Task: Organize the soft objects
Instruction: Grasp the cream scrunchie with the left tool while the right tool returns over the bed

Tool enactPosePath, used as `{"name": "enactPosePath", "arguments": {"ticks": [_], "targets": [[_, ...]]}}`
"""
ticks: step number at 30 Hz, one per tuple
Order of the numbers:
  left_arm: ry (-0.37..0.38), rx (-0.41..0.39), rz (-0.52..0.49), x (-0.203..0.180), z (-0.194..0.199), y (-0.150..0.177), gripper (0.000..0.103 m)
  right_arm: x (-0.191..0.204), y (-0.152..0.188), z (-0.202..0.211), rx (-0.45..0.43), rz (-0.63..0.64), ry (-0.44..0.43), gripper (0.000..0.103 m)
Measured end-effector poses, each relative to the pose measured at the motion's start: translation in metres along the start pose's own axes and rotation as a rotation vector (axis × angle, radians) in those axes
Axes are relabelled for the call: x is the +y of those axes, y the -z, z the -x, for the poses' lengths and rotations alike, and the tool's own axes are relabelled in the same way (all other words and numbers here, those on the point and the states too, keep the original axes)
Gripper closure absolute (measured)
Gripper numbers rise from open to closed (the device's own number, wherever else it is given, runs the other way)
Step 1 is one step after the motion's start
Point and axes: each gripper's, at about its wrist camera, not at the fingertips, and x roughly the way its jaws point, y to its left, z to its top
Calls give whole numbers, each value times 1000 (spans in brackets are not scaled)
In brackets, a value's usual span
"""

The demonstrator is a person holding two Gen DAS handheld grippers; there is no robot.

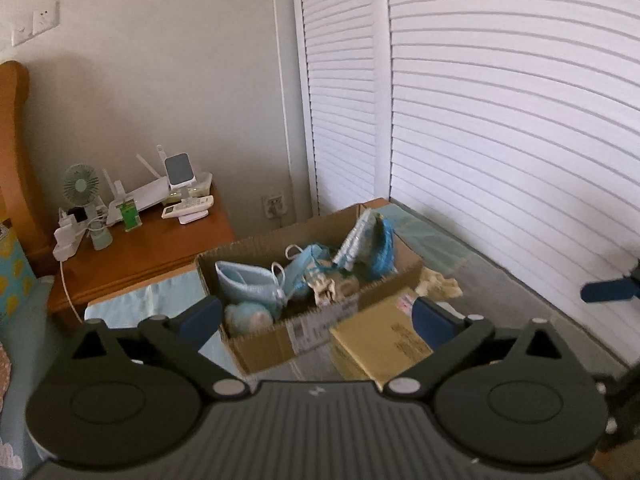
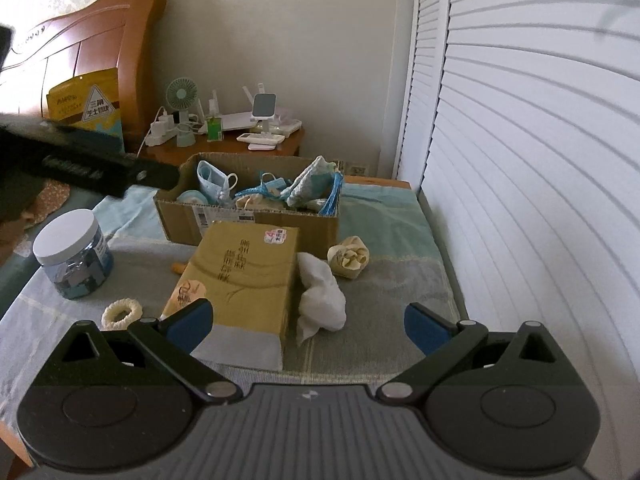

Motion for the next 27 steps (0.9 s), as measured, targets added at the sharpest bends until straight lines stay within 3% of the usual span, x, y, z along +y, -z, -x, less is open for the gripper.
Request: {"name": "enactPosePath", "arguments": {"ticks": [7, 17, 27], "targets": [[-10, 0, 38, -11, 24, 31, 1, -7, 14, 8, 1, -28, 16, 0], [-56, 96, 96, -15, 15, 76, 1, -29, 26, 7, 19, -56, 60, 0], [-109, 178, 114, -13, -4, 101, 4, -48, 51, -25, 130, -86, 86, 0]]}}
